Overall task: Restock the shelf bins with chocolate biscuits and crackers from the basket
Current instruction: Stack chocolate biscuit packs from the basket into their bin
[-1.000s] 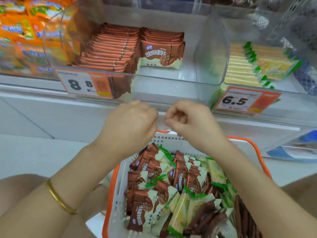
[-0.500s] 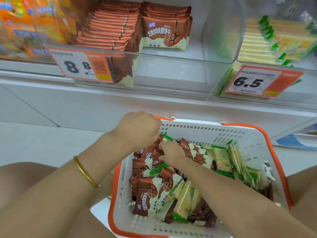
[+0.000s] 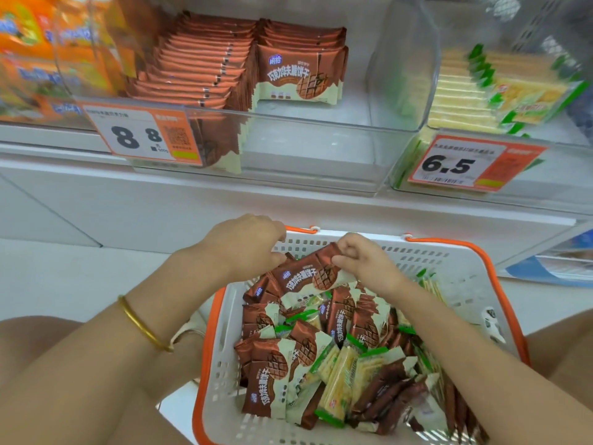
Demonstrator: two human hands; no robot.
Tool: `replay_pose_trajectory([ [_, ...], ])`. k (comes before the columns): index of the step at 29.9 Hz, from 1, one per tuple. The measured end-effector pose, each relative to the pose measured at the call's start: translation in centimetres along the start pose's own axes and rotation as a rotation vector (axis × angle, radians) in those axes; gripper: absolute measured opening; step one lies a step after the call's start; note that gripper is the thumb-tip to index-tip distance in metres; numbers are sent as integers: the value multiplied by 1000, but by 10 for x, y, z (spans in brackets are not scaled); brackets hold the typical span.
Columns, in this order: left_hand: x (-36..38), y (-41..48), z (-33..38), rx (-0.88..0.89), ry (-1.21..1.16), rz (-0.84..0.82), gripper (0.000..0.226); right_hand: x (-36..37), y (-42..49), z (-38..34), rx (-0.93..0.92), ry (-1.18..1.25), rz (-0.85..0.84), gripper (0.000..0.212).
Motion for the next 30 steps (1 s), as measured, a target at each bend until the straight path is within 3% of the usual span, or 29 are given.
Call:
replay_pose_trajectory([
  [4,-2,1,0,-5,-160,-91,45,-19,-18,-26,53,391,103,13],
  [9,-31,-8,2,82,-410,-19,20,-25,-27,-71,27,622,120,12],
  [12,-60,-24,0,143,-652,3,10,-36,-32,-117,-37,485,19,17],
  [16,-99,-38,-13,195,-917,161,14,-52,-22,-195,-179,31,-98,20],
  [18,-118,-39,-25,213,-1072,319,22,-61,-10,-233,-280,-97,-75,17],
  [20,-137,-44,-41,228,-1164,622,34,-76,8,-264,-354,-172,2,15],
  [23,-152,-52,-59,112,-938,997,45,-103,45,-283,-377,-292,176,15],
  [27,-140,-31,-48,-11,-383,881,51,-111,104,-270,-246,-698,281,20],
  [30,-127,-22,-42,-85,-223,835,55,-102,141,-246,-156,-879,252,20],
])
Point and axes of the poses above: each hand's wrist, its own y-axis towards the middle knuckle, its own x-axis out of the palm, z = x × y, the point moved 7 cm from there along y, towards the middle knuckle, and after that the axes turned 12 degrees about -x, right-handed, at the moved point
